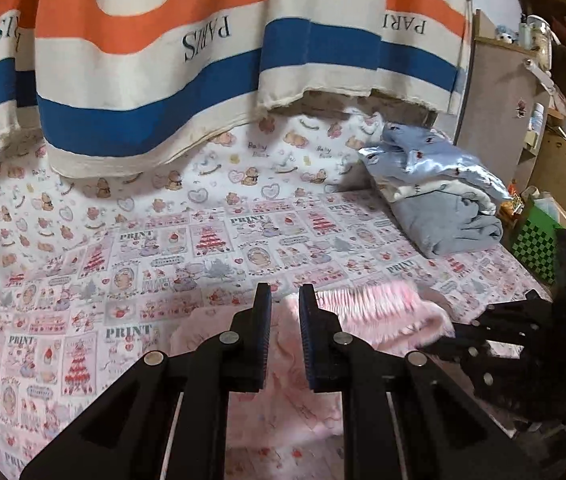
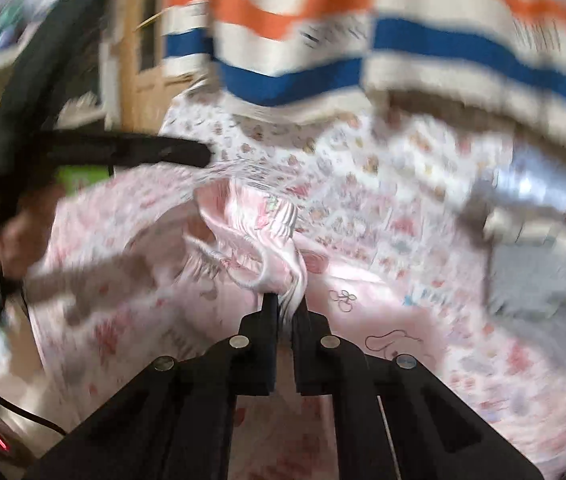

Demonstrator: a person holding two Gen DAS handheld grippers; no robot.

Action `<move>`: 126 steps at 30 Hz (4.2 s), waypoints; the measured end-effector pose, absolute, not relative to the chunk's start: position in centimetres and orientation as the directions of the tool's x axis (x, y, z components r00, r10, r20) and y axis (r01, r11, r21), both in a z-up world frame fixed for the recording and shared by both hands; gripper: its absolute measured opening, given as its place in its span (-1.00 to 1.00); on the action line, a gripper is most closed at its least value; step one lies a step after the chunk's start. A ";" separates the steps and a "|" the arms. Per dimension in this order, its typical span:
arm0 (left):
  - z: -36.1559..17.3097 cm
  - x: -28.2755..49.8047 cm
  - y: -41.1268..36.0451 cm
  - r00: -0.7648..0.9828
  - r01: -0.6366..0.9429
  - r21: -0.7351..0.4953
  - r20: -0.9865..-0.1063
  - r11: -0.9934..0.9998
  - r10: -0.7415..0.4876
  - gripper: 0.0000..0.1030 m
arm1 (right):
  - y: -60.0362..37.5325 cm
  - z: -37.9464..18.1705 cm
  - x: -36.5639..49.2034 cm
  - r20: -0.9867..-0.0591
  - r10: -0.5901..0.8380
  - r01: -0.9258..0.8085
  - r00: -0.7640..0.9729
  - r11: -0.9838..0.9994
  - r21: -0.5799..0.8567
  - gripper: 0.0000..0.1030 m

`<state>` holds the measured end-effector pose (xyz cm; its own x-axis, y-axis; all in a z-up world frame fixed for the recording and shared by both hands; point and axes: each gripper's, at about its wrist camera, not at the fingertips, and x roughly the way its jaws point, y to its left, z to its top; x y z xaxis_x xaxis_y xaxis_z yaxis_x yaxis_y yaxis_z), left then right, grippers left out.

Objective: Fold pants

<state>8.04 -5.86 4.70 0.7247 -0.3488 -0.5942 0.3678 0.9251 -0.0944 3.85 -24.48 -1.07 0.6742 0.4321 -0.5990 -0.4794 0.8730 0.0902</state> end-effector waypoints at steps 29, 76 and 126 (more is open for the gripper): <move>-2.7 6.2 -4.6 0.531 0.481 -0.120 -0.748 0.868 -0.398 -0.32 | -27.7 -2.1 2.9 -0.690 0.440 -0.491 0.575 0.860 0.139 -0.08; 0.8 3.5 -5.0 0.738 0.412 0.040 -0.601 0.910 -0.307 -0.49 | -29.3 0.3 0.2 -0.505 0.260 -0.268 0.823 0.962 0.060 -0.10; 2.1 1.7 -5.7 0.898 0.188 0.090 -0.419 0.978 -0.134 0.99 | -27.5 1.2 0.6 -0.478 0.253 -0.231 0.841 0.967 0.106 0.99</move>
